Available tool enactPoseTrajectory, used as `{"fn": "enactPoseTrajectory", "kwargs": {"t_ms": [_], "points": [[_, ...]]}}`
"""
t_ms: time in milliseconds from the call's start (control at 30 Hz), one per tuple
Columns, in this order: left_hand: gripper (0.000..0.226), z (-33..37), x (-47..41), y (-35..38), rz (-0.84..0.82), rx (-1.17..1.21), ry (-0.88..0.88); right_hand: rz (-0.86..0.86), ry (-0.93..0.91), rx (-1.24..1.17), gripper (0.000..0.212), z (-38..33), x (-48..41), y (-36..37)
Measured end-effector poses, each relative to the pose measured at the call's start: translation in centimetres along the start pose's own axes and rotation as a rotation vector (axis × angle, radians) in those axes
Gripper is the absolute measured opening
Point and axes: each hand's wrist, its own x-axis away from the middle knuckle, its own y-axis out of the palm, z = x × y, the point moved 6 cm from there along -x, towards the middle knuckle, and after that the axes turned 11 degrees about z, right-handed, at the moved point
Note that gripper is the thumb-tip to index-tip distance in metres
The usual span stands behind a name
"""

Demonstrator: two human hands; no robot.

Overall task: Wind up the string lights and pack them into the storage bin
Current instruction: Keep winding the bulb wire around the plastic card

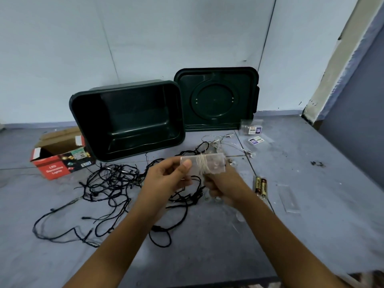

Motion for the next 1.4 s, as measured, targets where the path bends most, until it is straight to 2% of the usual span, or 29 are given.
{"fn": "enactPoseTrajectory", "kwargs": {"t_ms": [200,300,400,467,600,667,733,900,1000,1067,1133,1200,1333,1400], "points": [[0.026,-0.8,-1.3,-1.0,0.139,-0.042,0.013,0.176,-0.085,0.187,0.031,1.3,5.2,2.0],[0.016,-0.8,-2.0,-1.6,0.227,-0.072,0.041,0.020,-0.077,0.258,0.027,-0.2,8.8,3.1],[0.011,-0.8,-2.1,-1.7,0.231,-0.113,0.068,-0.070,-0.296,0.548,0.022,-3.0,10.2,3.3],[0.016,-0.8,-2.0,-1.6,0.184,-0.171,0.097,-0.013,-0.461,0.677,0.022,-5.1,9.2,2.8],[0.023,-1.6,-1.3,-1.3,0.107,-0.170,0.060,0.188,-0.565,0.655,0.021,-8.4,4.2,0.3],[0.022,-1.8,-0.8,-1.0,0.062,-0.176,0.049,0.248,-0.526,0.602,0.021,-8.6,1.5,-1.2],[0.021,-1.6,-0.4,-0.7,0.021,-0.160,0.046,0.221,-0.426,0.524,0.022,-7.2,-0.7,-2.1],[0.028,-1.0,-0.3,-0.5,-0.005,-0.067,0.024,-0.066,0.124,-0.032,0.029,-0.6,-1.8,-0.6],[0.035,-0.8,-0.8,-0.9,0.052,0.001,0.008,-0.156,0.296,-0.260,0.027,1.9,0.7,1.5],[0.026,-0.8,-1.3,-1.3,0.094,-0.001,0.012,-0.093,0.239,-0.243,0.025,2.6,2.2,2.0],[0.015,-0.9,-1.7,-1.7,0.140,-0.013,0.012,0.034,0.124,-0.070,0.026,2.6,4.0,1.9],[0.015,-1.1,-2.1,-2.1,0.177,0.003,0.003,0.113,0.037,0.048,0.030,2.2,6.1,2.1],[0.017,-1.3,-2.5,-1.9,0.200,0.007,0.002,0.055,-0.106,0.204,0.023,0.2,8.9,3.1],[0.016,-1.3,-2.4,-1.6,0.181,-0.037,0.021,0.044,-0.214,0.365,0.017,-1.3,8.8,2.9]]}}
